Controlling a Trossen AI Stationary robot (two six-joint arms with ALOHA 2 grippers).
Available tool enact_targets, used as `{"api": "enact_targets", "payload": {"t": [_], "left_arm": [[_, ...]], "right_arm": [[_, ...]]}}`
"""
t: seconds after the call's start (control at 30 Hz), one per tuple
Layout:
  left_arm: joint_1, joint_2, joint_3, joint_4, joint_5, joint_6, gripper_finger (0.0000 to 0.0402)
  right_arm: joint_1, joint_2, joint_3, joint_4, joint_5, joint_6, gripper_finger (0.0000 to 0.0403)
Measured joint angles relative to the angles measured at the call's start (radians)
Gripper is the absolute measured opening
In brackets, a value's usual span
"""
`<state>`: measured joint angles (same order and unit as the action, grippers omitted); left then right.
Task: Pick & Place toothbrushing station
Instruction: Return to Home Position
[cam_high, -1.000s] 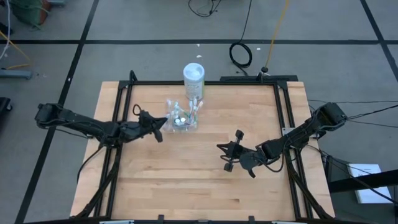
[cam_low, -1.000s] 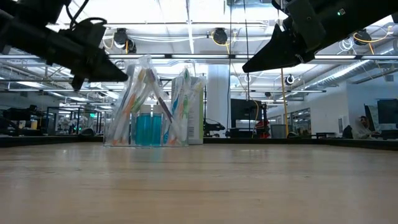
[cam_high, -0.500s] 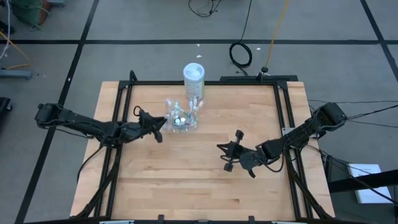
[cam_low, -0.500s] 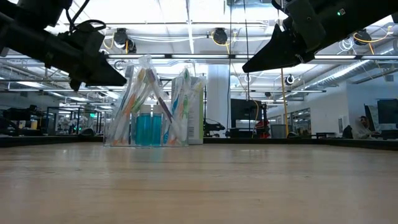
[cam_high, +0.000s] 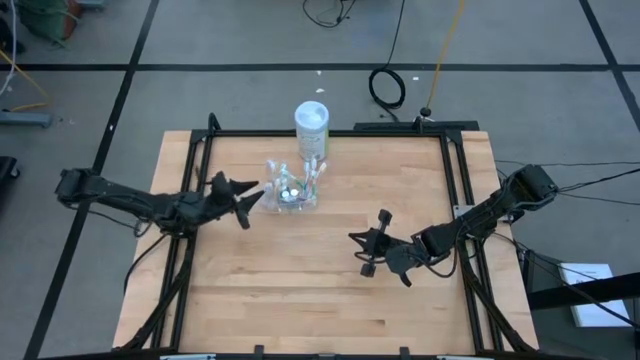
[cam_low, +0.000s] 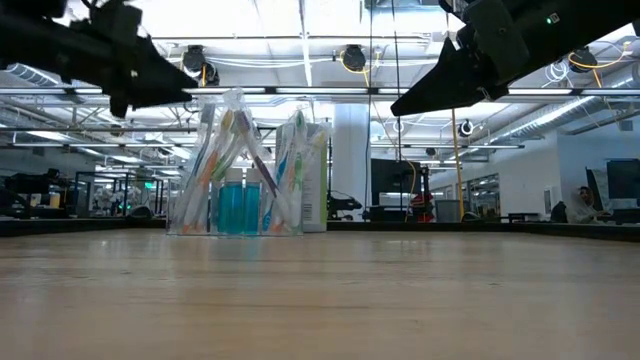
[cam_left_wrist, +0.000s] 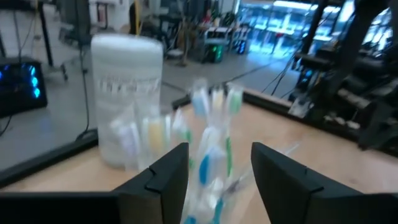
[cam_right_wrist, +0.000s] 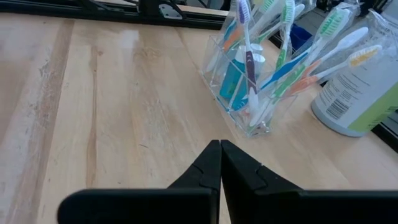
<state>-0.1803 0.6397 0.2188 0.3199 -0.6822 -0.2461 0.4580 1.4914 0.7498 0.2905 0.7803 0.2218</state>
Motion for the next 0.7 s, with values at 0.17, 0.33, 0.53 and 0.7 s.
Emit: {"api": "enact_targets", "payload": {"t": [0.17,0.33,0.53,0.7], "left_arm": [[-0.026,-0.098,0.000,-0.036,0.000,0.102,0.0169],[-0.037,-0.117,0.000,-0.117,0.001,0.119,0.0155],[-0.037,-0.116,0.000,-0.196,0.004,0.121,0.0152],[-0.053,-0.118,0.001,-0.090,0.099,0.122,0.0152]], "right_arm": [[-0.011,0.000,-0.001,0.006,0.002,-0.193,0.0001],[-0.020,0.000,-0.002,0.127,0.001,-0.181,0.0001],[-0.025,0.001,-0.001,0.324,-0.003,-0.349,0.0002],[-0.056,-0.085,-0.001,0.335,-0.292,-0.428,0.0001]]}}
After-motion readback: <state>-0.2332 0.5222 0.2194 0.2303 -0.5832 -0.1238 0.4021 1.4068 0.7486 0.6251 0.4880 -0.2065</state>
